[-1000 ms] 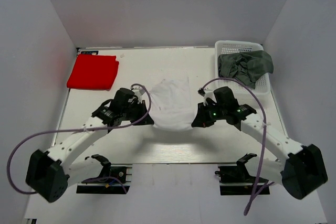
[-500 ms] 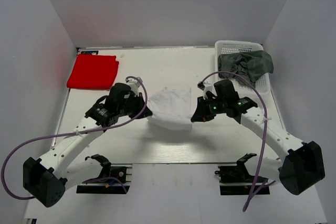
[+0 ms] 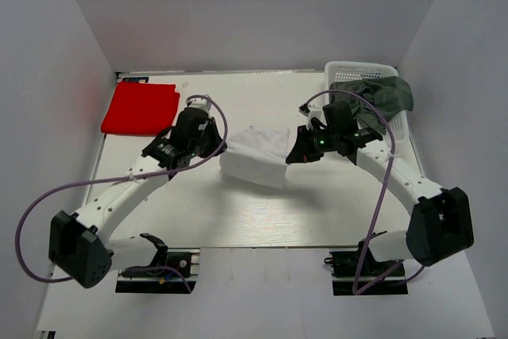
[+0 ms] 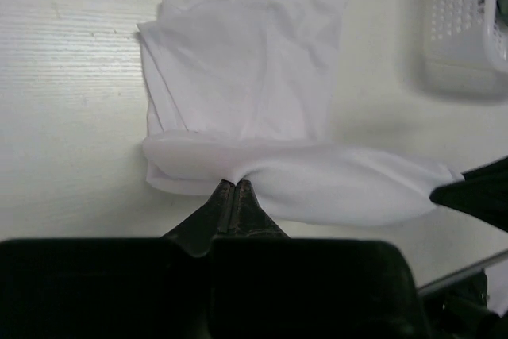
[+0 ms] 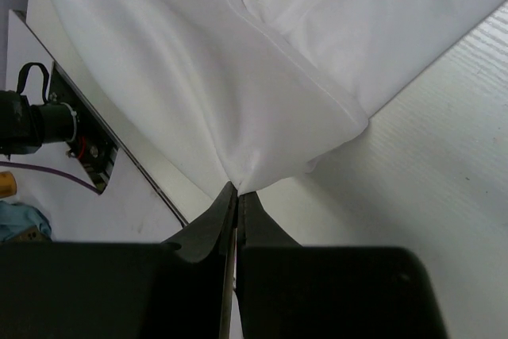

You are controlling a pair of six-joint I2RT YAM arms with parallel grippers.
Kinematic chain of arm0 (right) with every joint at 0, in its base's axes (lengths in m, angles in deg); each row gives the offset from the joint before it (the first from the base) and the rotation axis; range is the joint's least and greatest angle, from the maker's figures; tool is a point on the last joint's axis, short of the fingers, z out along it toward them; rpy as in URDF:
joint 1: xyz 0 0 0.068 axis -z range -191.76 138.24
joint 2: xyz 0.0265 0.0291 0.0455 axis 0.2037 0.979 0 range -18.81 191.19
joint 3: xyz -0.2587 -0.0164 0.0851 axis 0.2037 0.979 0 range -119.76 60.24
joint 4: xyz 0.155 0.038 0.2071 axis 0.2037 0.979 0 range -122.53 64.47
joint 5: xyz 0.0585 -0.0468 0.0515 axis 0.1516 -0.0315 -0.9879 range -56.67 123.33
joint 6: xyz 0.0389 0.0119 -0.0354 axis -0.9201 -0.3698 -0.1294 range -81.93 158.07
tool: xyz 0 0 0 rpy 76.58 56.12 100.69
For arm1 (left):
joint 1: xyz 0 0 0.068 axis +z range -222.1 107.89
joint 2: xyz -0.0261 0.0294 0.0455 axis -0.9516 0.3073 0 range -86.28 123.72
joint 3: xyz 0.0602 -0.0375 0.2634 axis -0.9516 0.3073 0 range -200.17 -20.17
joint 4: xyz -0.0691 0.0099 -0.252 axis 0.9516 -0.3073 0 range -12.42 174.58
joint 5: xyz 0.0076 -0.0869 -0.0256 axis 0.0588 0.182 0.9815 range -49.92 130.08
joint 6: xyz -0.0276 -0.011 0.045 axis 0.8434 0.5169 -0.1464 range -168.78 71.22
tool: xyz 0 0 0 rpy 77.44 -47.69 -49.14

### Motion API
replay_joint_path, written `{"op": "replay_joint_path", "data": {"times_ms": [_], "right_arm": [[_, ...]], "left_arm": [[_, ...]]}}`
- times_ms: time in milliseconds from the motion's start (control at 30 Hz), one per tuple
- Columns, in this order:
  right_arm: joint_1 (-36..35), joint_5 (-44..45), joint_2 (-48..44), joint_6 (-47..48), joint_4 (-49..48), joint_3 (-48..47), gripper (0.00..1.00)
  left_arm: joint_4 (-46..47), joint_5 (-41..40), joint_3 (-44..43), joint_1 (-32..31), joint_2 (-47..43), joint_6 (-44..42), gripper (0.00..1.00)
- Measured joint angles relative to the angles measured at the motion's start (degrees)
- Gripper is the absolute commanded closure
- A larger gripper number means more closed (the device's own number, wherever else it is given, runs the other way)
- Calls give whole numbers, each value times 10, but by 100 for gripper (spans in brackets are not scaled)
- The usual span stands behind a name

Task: Fold and stack the t-shirts
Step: Fold the long partially folded tshirt into a neat square

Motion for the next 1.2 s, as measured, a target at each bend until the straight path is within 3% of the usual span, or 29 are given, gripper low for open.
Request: {"op": "replay_joint_path", "data": {"times_ms": [200, 533, 800, 833, 867, 900, 933, 967, 1000, 1033, 1067, 1200], "right_arm": [[28, -16, 45, -3, -16, -16, 100], [58, -33, 121, -15, -50, -88, 100], [82, -20, 250, -27, -76, -197, 100], [85, -15, 279, -34, -81, -219, 99], [86, -8, 306, -38, -95, -239, 78], [87, 0, 341, -47, -106, -266, 52], [89, 7, 382, -52, -110, -308, 35], [89, 13, 419, -58, -120, -346, 16], [90, 19, 465, -61, -121, -395, 10], [90, 22, 499, -65, -121, -435, 10], [90, 26, 529, -65, -125, -471, 10], [89, 29, 553, -64, -124, -488, 10]], "left_arm": [[5, -53, -52, 10, 87, 30, 100], [38, -68, -121, 42, 172, 32, 100], [56, -65, -253, 76, 340, 21, 100], [48, -65, -278, 81, 369, 25, 100], [38, -65, -307, 88, 403, 30, 98], [23, -65, -344, 95, 438, 35, 84], [11, -66, -380, 102, 473, 40, 46], [0, -67, -414, 110, 506, 41, 38], [-20, -69, -452, 119, 540, 49, 31], [-38, -70, -489, 127, 571, 50, 21], [-49, -70, -516, 134, 595, 49, 1], [-77, -62, -538, 158, 619, 35, 0]]}}
